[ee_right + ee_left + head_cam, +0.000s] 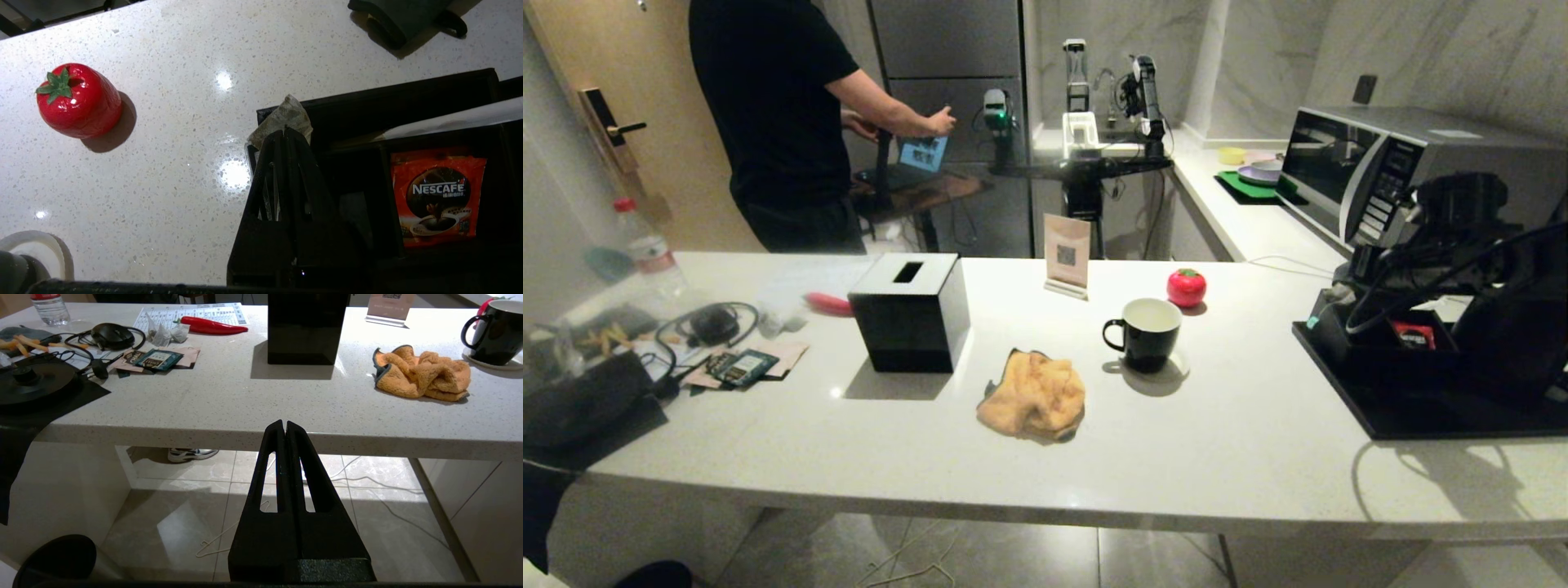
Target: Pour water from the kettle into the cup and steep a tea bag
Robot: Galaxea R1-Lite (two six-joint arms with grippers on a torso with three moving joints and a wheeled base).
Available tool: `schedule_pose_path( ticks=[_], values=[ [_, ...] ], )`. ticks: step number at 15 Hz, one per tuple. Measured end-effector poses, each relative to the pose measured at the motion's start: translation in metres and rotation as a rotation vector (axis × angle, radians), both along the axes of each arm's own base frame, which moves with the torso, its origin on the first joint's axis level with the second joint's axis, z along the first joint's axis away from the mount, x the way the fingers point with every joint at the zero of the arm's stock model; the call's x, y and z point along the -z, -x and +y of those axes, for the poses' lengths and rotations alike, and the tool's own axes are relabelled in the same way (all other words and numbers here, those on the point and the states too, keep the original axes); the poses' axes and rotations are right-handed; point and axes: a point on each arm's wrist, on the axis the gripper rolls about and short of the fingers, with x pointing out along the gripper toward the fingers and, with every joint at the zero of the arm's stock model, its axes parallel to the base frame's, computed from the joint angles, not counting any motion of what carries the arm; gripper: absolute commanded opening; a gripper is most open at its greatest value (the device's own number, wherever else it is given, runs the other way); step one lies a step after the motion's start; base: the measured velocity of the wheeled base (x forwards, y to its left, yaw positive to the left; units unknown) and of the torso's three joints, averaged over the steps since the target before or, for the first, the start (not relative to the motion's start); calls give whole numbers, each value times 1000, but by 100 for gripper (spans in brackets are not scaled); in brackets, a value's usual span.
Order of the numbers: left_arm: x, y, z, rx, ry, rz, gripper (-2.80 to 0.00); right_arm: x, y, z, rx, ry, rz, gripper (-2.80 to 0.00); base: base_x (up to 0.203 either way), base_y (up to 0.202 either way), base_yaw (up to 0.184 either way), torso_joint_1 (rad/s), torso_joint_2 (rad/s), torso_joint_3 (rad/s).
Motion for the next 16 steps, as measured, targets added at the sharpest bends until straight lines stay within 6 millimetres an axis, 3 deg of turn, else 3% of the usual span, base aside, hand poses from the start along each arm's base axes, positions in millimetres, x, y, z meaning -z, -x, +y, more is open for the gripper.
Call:
schedule_pose_path(
  ticks=[14, 15, 16],
  values=[
    [0, 0, 0, 0, 0, 0, -280, -3, 3, 3, -6, -2, -3, -280, 0, 0, 0, 0, 0, 0],
    [0, 0, 0, 0, 0, 0, -280, -4, 3, 3, -5, -2, -6, 0, 0, 0, 0, 0, 0, 0],
    [0, 0, 0, 0, 0, 0, -280, -5, 4, 2, -4, -3, -7, 0, 0, 0, 0, 0, 0, 0]
  ],
)
